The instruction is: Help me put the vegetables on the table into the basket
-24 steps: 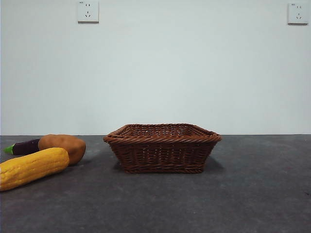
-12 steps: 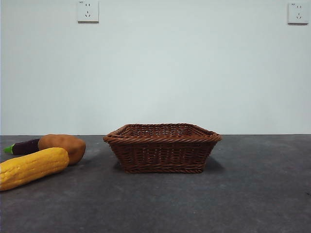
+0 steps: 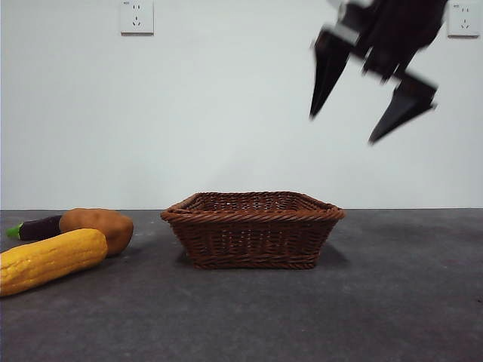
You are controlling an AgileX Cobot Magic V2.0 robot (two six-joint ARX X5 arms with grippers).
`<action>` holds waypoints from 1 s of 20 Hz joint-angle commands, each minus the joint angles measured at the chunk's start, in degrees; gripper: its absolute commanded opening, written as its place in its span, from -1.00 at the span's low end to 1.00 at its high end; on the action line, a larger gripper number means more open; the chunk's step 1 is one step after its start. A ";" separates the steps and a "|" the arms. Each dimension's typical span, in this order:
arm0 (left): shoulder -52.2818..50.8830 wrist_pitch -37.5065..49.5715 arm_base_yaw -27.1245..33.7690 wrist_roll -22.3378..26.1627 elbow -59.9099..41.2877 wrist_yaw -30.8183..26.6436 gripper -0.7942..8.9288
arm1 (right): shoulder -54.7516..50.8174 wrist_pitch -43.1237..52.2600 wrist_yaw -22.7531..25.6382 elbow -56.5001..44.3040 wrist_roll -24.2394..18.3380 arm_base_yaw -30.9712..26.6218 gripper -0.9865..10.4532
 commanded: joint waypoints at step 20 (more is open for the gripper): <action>2.43 1.03 -0.24 -0.33 0.31 -4.46 0.52 | 20.55 8.72 7.15 5.88 6.58 5.22 -0.35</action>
